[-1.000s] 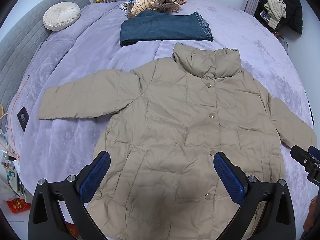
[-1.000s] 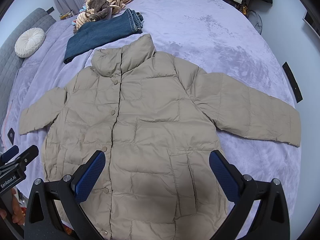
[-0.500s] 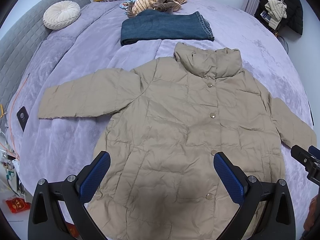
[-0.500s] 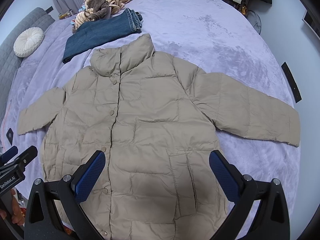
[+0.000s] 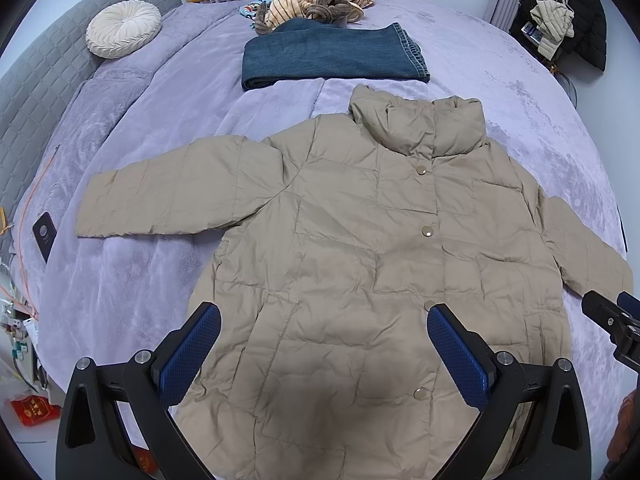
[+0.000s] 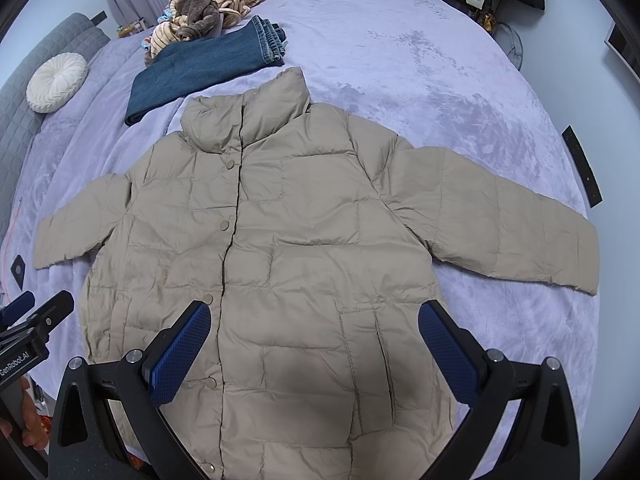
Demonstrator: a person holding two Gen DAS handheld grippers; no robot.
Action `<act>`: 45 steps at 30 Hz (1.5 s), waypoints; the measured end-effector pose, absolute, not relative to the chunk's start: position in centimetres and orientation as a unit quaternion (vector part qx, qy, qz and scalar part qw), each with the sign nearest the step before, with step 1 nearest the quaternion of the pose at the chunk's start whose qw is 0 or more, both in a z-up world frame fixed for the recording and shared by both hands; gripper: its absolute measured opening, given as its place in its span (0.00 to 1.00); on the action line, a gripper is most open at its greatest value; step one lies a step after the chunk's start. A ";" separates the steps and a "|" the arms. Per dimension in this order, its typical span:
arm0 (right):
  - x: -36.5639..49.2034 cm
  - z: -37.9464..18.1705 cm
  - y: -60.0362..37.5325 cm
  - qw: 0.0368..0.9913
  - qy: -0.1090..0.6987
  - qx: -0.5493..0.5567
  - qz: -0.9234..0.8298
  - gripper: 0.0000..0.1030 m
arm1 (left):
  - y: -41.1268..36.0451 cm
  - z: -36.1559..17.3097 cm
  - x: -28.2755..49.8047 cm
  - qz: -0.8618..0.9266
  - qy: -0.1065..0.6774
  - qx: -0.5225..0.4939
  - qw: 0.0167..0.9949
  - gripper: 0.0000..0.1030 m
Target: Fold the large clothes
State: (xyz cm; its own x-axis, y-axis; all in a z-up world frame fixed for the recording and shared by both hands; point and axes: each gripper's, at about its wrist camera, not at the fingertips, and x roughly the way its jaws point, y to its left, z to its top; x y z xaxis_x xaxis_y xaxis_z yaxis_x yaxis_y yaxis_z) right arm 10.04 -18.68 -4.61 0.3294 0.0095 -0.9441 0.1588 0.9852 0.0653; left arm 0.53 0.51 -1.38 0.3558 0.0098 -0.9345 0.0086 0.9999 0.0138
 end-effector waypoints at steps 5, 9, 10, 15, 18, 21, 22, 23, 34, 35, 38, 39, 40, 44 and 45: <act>10.1 -4.7 -18.7 0.811 0.578 0.072 -0.047 1.00 | 0.8 -1.6 0.8 -0.002 0.570 0.007 0.822 1.00; 10.1 -4.7 -18.7 0.811 0.579 0.071 -0.048 1.00 | 1.1 -1.8 0.9 -0.005 0.571 0.003 0.821 1.00; 10.1 -4.7 -18.7 0.811 0.579 0.071 -0.049 1.00 | 1.2 -1.8 1.0 -0.005 0.572 0.003 0.820 1.00; 10.4 -5.0 -18.5 0.810 0.581 0.064 -0.052 1.00 | 2.1 -2.5 1.3 -0.010 0.578 -0.012 0.816 1.00; 10.4 -5.0 -18.5 0.810 0.581 0.058 -0.057 1.00 | 3.0 -3.4 1.5 -0.022 0.585 -0.028 0.810 1.00; 10.4 -5.1 -18.3 0.808 0.583 0.055 -0.062 1.00 | 4.7 -4.5 1.8 -0.029 0.589 -0.046 0.806 1.00; 10.4 -5.2 -18.3 0.809 0.582 0.052 -0.065 1.00 | 5.3 -4.9 1.9 -0.032 0.591 -0.053 0.804 1.00; 10.5 -5.3 -18.3 0.809 0.581 0.053 -0.067 1.00 | 6.2 -5.3 2.1 -0.037 0.593 -0.063 0.802 1.00; 10.7 -8.9 -16.1 0.835 0.532 0.140 -0.028 1.00 | 22.3 -14.2 6.0 -0.051 0.582 -0.251 0.772 1.00; 11.0 -9.9 -15.6 0.822 0.550 0.147 -0.016 1.00 | 24.2 -15.3 6.6 -0.043 0.576 -0.264 0.773 1.00; 11.7 -13.4 -13.9 0.782 0.603 0.157 0.022 1.00 | 29.8 -18.2 8.5 -0.009 0.552 -0.319 0.770 1.00; 11.6 -14.2 -13.7 0.779 0.606 0.158 0.026 1.00 | 31.5 -18.9 9.1 0.003 0.540 -0.339 0.771 1.00; 11.6 -15.0 -12.8 0.776 0.609 0.158 0.034 1.00 | 33.3 -19.6 10.0 0.014 0.525 -0.362 0.770 1.00; 11.8 -16.9 -11.8 0.776 0.607 0.160 0.056 1.00 | 37.4 -21.1 13.7 0.027 0.478 -0.426 0.768 1.00; 11.6 -17.3 -11.6 0.778 0.603 0.163 0.061 1.00 | 37.7 -21.0 14.6 0.034 0.472 -0.417 0.776 1.00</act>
